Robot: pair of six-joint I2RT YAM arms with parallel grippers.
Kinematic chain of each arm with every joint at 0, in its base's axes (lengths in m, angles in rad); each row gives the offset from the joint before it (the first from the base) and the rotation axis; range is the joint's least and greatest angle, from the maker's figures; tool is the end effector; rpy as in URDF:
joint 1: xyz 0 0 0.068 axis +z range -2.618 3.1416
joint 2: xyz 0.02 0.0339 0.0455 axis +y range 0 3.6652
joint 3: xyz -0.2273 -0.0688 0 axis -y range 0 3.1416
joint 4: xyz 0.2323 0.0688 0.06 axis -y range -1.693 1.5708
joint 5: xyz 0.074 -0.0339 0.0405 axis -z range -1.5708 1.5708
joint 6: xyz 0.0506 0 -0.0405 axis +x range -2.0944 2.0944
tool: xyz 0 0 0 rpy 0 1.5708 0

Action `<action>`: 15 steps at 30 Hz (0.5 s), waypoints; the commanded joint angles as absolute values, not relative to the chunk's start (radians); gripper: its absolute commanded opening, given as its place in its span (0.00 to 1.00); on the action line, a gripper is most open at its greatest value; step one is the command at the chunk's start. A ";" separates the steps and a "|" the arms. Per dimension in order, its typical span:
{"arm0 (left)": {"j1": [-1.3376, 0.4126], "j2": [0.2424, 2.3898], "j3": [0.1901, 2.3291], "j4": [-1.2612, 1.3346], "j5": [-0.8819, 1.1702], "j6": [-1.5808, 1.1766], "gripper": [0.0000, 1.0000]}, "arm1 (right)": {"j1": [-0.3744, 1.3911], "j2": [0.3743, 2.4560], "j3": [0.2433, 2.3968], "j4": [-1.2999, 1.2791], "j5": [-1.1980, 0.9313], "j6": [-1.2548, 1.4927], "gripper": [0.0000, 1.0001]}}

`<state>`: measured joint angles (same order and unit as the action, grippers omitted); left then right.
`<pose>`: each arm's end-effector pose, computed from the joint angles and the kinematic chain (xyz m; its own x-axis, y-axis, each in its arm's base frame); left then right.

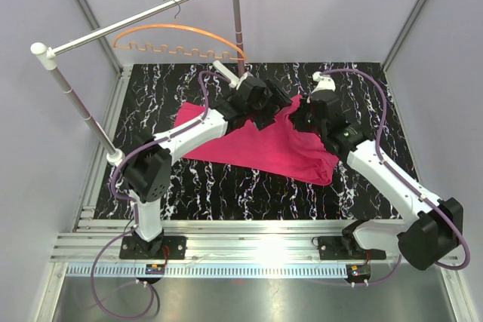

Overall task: Place the trousers on the hanger
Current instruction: Fold the trousers

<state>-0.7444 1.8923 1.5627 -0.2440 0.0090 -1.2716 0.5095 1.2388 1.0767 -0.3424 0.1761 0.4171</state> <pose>0.3201 -0.2955 0.2431 -0.7704 -0.5895 -0.2429 -0.1801 0.5666 -0.8041 0.2603 0.1353 0.2903 -0.5261 0.1629 -0.8347 -0.1457 0.9497 0.2772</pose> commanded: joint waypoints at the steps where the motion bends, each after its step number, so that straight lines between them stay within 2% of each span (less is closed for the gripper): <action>1: -0.744 1.888 1.606 -0.192 0.078 -1.304 0.99 | 0.520 1.187 1.085 -0.247 0.080 0.354 0.00; 15: -0.749 1.911 1.602 -0.084 0.253 -1.341 0.99 | 0.519 1.164 1.075 -0.239 -0.031 0.255 0.00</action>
